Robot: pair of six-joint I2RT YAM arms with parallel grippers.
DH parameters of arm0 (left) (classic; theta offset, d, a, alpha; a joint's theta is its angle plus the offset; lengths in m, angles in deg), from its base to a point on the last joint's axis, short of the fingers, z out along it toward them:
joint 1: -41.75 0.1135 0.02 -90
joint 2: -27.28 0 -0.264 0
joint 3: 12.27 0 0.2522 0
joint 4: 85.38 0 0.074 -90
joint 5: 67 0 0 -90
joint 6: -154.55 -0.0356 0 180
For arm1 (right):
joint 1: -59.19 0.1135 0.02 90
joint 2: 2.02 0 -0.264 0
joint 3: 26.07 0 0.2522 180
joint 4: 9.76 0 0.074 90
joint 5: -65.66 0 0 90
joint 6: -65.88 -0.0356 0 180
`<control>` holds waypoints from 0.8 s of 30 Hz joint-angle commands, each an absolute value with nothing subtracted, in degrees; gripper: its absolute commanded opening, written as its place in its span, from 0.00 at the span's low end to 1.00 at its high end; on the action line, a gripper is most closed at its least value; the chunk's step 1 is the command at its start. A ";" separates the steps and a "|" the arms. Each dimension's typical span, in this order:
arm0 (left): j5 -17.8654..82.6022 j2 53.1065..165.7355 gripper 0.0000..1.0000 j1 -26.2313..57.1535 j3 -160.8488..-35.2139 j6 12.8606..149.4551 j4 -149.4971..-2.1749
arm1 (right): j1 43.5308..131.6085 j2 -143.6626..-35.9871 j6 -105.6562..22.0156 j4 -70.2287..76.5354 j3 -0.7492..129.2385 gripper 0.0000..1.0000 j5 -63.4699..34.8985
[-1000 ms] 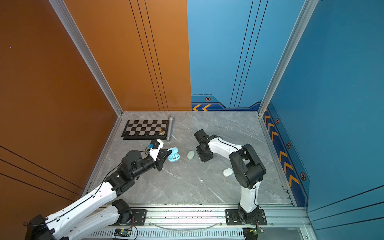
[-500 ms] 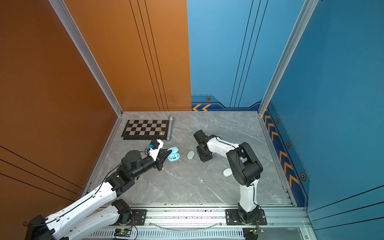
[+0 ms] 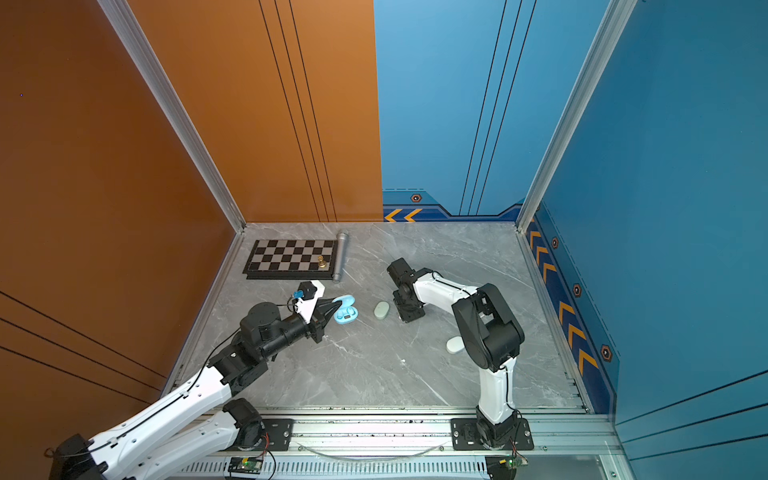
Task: Insert the wireless bluetooth earbuds into the charging case
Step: 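Lower the right gripper and close it on the second earbud, then lift the earbud and carry it toward the case in the left gripper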
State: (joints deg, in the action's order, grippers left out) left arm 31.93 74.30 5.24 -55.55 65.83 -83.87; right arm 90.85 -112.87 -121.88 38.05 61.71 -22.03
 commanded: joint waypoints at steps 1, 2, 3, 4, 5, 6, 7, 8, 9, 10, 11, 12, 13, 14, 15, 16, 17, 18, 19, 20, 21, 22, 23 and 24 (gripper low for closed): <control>30.60 73.42 0.00 5.84 -54.61 64.75 -84.89 | 90.27 -116.22 -121.43 40.65 62.40 0.34 -24.13; 30.69 73.42 0.00 5.96 -54.51 64.81 -84.90 | 90.30 -116.43 -121.35 40.65 62.60 0.33 -24.16; 30.74 73.42 0.00 5.99 -54.59 64.77 -84.89 | 90.34 -116.56 -121.34 40.65 62.53 0.32 -24.10; 30.88 73.42 0.00 6.12 -54.53 64.81 -84.95 | 90.39 -116.60 -121.36 40.65 62.49 0.32 -24.16; 30.93 73.34 0.00 6.07 -54.52 64.74 -84.92 | 90.48 -116.64 -121.24 40.65 62.45 0.31 -24.16; 31.00 73.25 0.00 6.15 -54.51 64.81 -84.93 | 90.56 -116.58 -121.05 40.70 62.35 0.30 -24.16; 31.03 73.13 0.00 6.26 -54.51 64.81 -84.90 | 90.65 -116.55 -120.83 40.76 62.18 0.30 -24.23; 31.01 73.03 0.00 6.28 -54.51 64.80 -84.95 | 90.73 -116.59 -120.48 41.09 62.12 0.29 -24.16; 31.04 72.90 0.00 6.40 -54.47 64.74 -84.93 | 90.83 -116.55 -119.97 41.40 62.06 0.28 -24.25; 31.08 72.74 0.00 6.42 -54.47 64.78 -84.86 | 90.93 -116.55 -119.32 41.71 62.13 0.28 -24.25; 31.00 72.64 0.00 6.51 -54.44 64.79 -84.81 | 91.19 -116.63 -118.46 42.31 62.37 0.28 -24.33; 31.08 72.52 0.00 6.65 -54.45 64.78 -84.66 | 91.42 -116.83 -117.43 43.13 62.48 0.28 -24.50; 31.01 72.41 0.00 6.67 -54.36 64.74 -84.56 | 91.61 -116.97 -116.66 43.73 62.50 0.28 -24.51; 31.05 72.27 0.00 6.68 -54.36 64.73 -84.52 | 91.70 -117.24 -115.90 44.26 62.49 0.28 -24.51; 31.01 72.08 0.00 6.76 -54.33 64.73 -84.41 | 91.75 -117.40 -115.13 44.77 62.53 0.28 -24.64; 30.91 71.97 0.00 6.77 -54.33 64.68 -84.31 | 91.83 -117.60 -114.69 45.13 62.50 0.28 -24.77; 30.76 71.84 0.00 6.81 -54.34 64.72 -84.28 | 91.94 -117.76 -114.20 45.29 62.44 0.27 -24.78; 30.76 71.62 0.00 6.96 -54.41 64.71 -84.10 | 92.00 -118.03 -113.88 45.49 62.41 0.27 -24.94; 30.79 71.50 0.00 7.07 -54.35 64.59 -83.95 | 92.10 -118.13 -113.68 45.64 62.41 0.26 -25.00; 30.76 71.40 0.00 7.16 -54.50 64.64 -83.73 | 92.14 -118.30 -113.53 45.65 62.51 0.24 -25.04; 30.82 71.31 0.00 7.12 -54.43 64.62 -83.48 | 92.15 -118.43 -113.51 45.65 62.55 0.23 -25.04; 30.75 71.23 0.00 7.20 -54.50 64.61 -83.30 | 92.22 -118.48 -113.43 45.66 62.64 0.22 -24.99; 30.98 71.22 0.00 7.21 -54.50 64.63 -83.14 | 92.23 -118.55 -113.26 45.61 62.83 0.20 -25.06; 31.03 71.23 0.00 7.31 -54.64 64.57 -83.10 | 92.21 -118.52 -113.08 45.66 62.97 0.19 -25.13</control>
